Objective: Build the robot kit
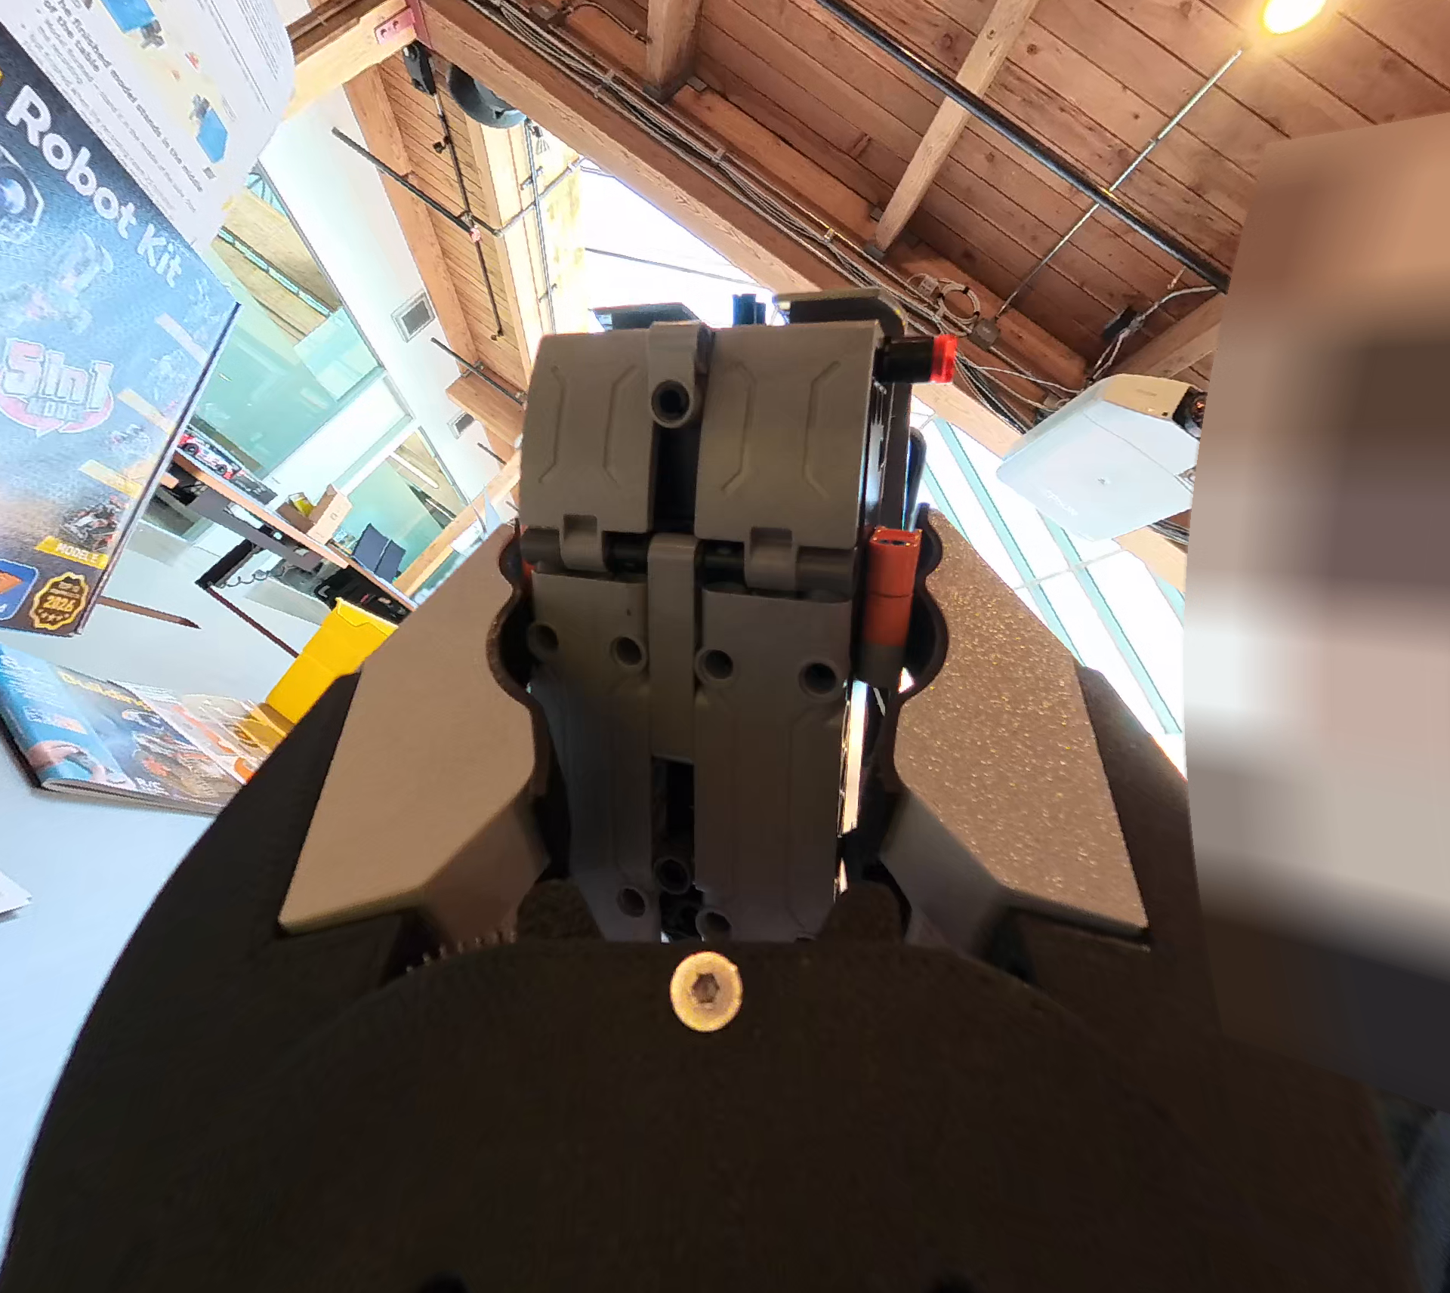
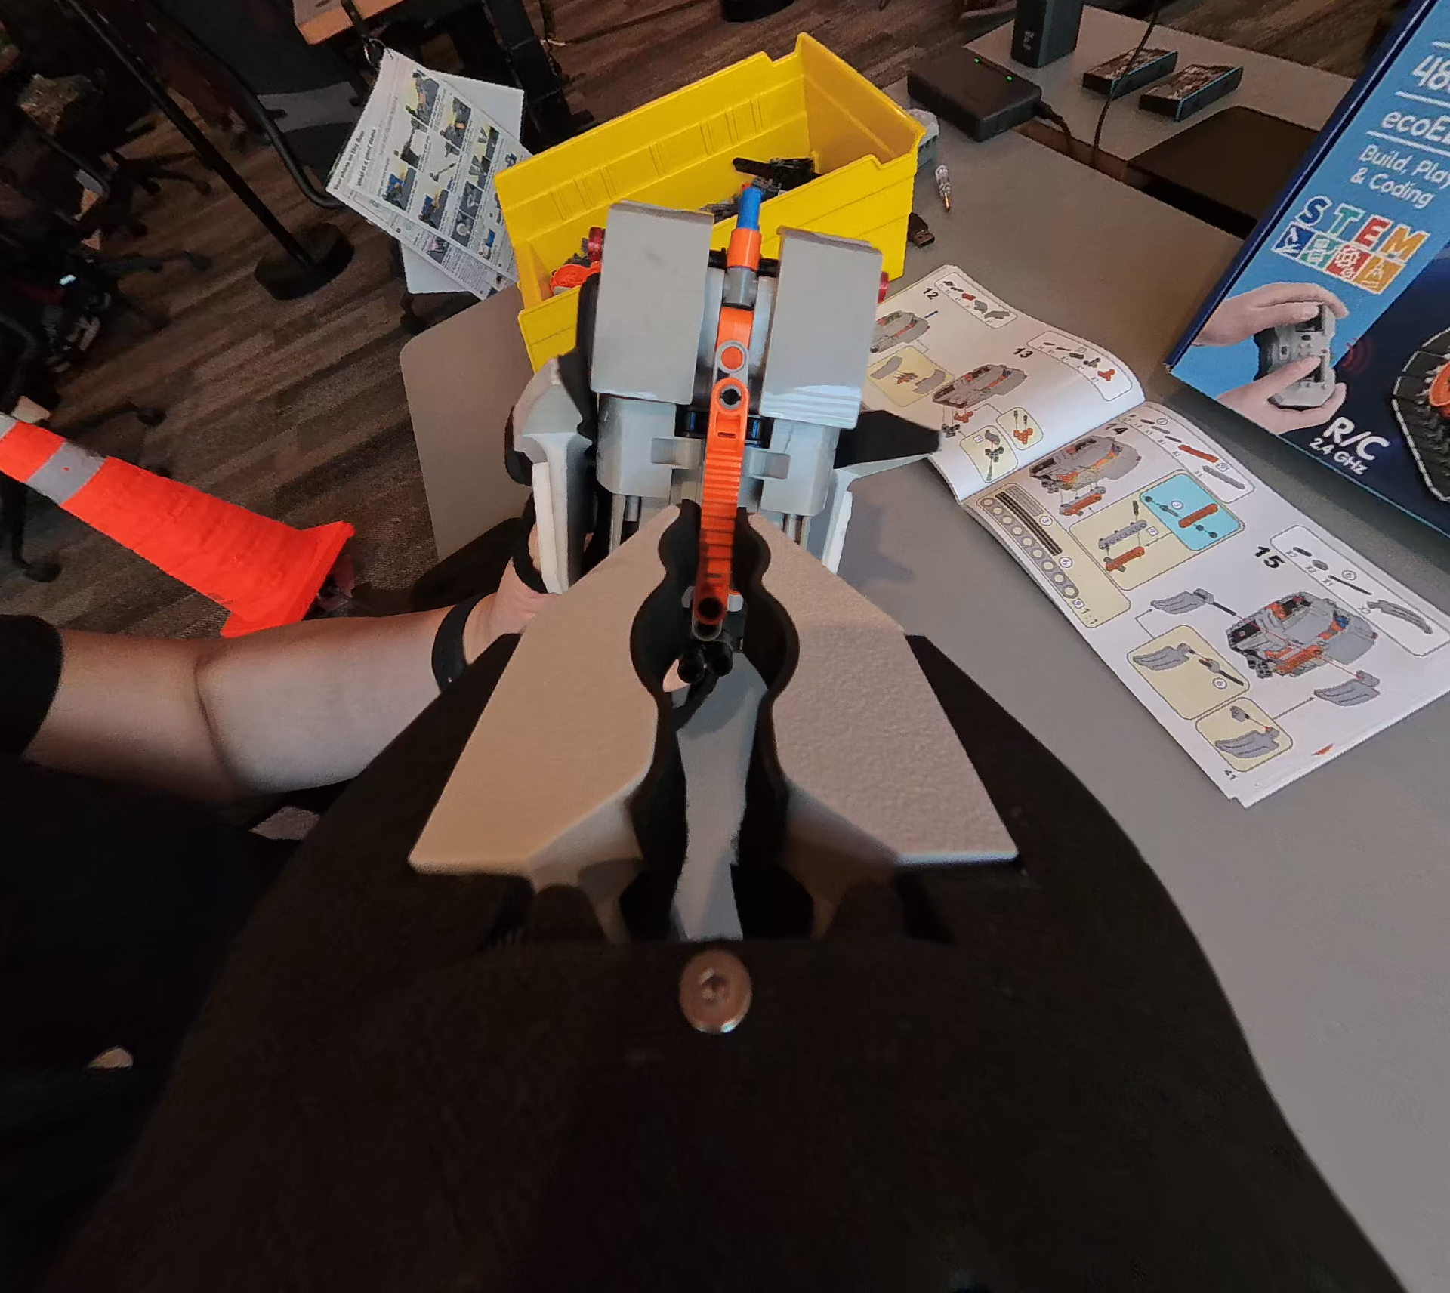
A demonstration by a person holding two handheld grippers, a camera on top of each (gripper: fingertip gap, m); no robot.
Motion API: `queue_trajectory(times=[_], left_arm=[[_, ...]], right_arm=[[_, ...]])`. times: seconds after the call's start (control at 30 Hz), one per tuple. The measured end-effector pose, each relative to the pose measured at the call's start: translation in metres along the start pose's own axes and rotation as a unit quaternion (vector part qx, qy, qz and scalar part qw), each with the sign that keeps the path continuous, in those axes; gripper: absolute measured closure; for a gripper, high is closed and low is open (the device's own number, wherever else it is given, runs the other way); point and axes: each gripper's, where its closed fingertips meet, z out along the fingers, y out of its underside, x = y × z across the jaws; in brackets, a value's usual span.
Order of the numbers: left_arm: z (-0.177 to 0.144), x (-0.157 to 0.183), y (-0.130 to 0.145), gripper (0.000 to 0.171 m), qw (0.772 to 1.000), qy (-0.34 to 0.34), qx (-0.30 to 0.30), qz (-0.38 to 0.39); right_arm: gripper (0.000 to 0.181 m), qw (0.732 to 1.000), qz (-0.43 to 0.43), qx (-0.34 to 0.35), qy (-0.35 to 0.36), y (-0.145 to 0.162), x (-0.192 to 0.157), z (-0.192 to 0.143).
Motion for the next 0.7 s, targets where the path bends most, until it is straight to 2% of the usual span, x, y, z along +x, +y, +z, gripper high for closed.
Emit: queue_trajectory(times=[0.2,0.7], left_arm=[[0.001,0.001,-0.001,0.077,1.000,0.010,0.001,-0.022],[0.000,0.016,-0.011,0.077,0.997,0.056,0.026,-0.038]], right_arm=[[0.175,1.000,0.018,0.000,-0.004,-0.002,-0.001,-0.001],[0.175,1.000,-0.019,-0.012,0.006,-0.015,-0.013,0.001]])
